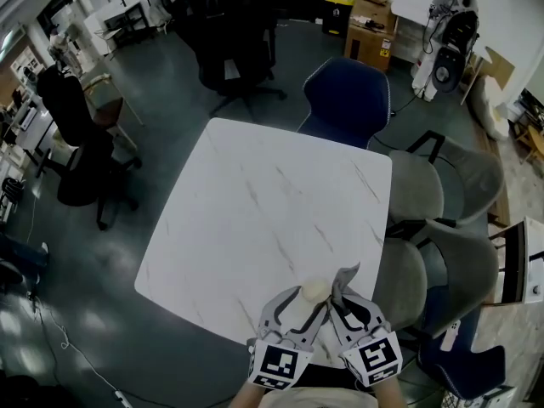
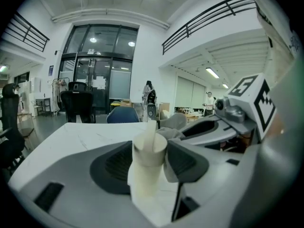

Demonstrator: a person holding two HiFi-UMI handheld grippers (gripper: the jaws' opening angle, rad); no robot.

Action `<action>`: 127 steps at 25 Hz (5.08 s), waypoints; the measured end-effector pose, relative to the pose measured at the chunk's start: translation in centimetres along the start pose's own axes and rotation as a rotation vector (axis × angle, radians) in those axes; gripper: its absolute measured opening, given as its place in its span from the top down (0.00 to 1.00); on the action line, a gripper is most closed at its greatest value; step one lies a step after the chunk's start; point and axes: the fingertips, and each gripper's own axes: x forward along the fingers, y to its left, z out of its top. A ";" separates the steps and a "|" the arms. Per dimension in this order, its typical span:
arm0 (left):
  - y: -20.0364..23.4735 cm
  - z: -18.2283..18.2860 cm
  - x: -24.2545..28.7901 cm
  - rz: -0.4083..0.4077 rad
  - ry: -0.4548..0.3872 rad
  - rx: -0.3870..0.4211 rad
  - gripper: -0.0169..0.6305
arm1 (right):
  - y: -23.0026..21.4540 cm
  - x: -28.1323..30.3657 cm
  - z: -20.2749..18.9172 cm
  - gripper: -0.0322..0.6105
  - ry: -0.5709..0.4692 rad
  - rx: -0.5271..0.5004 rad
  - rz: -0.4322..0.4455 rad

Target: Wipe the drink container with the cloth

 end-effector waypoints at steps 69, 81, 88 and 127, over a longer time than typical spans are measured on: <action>-0.2 0.6 0.0 0.093 0.003 0.076 0.63 | 0.5 6.6 -11.5 0.86 0.249 0.044 0.081; -0.3 -0.5 1.7 0.121 0.065 0.073 0.57 | 0.5 6.6 -11.4 0.86 0.252 0.038 0.092; 0.1 -0.6 1.9 0.129 0.043 0.039 0.57 | 0.6 6.7 -11.4 0.86 0.256 0.036 0.094; 0.2 -1.1 1.8 -0.234 0.121 0.268 0.58 | 0.3 3.0 -3.9 0.86 0.165 -0.123 0.181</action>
